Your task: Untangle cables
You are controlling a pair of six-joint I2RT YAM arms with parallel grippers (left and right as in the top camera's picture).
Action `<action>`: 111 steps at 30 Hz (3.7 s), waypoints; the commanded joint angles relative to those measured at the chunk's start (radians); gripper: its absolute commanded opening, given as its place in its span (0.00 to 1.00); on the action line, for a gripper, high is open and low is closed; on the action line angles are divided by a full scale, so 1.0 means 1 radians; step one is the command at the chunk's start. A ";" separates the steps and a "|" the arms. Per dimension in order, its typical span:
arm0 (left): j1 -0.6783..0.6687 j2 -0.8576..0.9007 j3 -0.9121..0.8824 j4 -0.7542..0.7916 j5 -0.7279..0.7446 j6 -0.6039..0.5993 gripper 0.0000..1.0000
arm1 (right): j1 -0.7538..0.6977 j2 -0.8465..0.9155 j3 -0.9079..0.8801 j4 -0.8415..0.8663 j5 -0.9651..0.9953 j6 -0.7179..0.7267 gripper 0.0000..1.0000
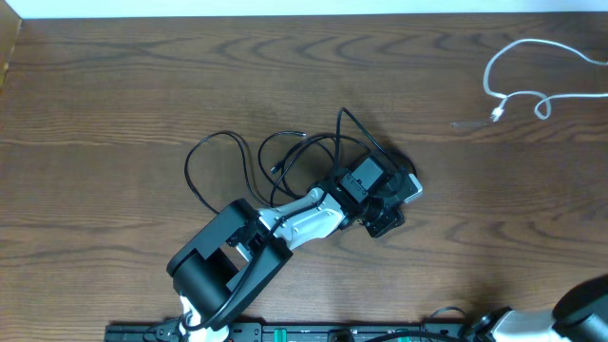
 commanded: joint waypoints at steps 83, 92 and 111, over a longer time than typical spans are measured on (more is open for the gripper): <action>0.000 0.016 -0.002 -0.157 0.013 -0.090 0.41 | -0.116 0.480 0.175 -1.298 0.995 -0.797 0.99; 0.000 0.016 -0.002 -0.157 0.013 -0.090 0.41 | -0.073 0.303 0.317 -1.442 0.985 -0.483 0.99; 0.111 -0.243 0.037 -0.313 -0.172 -0.090 0.49 | 0.392 0.074 0.317 -1.881 1.221 -1.219 0.99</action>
